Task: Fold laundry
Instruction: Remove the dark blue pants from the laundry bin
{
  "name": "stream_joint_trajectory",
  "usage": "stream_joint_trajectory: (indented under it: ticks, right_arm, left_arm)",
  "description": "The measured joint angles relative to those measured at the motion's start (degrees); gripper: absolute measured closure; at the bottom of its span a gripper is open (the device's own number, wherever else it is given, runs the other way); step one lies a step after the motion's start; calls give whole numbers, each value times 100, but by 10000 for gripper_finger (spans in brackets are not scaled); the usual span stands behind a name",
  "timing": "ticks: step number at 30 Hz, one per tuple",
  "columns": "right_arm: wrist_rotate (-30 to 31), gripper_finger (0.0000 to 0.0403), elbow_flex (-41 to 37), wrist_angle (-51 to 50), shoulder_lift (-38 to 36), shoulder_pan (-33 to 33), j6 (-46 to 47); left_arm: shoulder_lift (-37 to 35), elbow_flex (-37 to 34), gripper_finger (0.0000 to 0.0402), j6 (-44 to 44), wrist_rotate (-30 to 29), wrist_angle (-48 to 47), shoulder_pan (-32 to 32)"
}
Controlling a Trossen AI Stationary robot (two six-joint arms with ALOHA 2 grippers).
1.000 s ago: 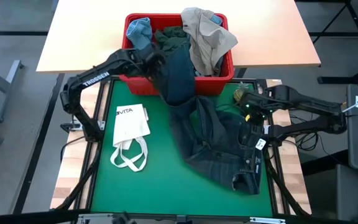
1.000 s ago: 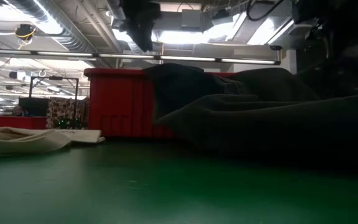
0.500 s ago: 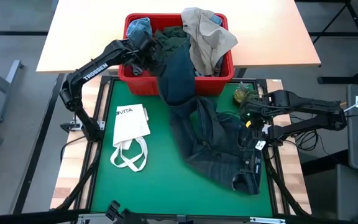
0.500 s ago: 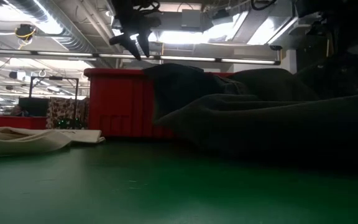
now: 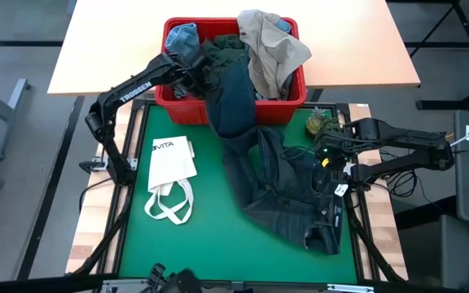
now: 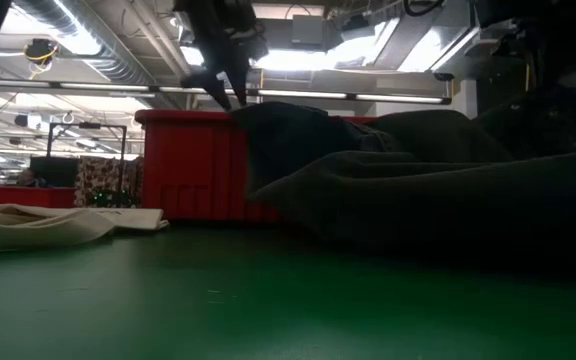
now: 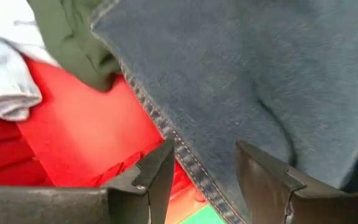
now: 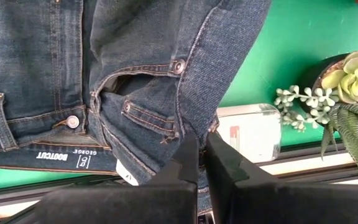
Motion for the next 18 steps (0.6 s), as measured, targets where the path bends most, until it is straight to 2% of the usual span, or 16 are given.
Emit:
stream_joint_trajectory:
  ticks: [8, 18]
  right_arm:
    - [0, 393, 0, 0, 0, 0, -39]
    - [3, 392, 0, 1, 0, 0, -42]
  left_arm:
    - [227, -1, 241, -361, 46, -143, 93]
    - [262, -1, 247, -373, 939, -7, 257]
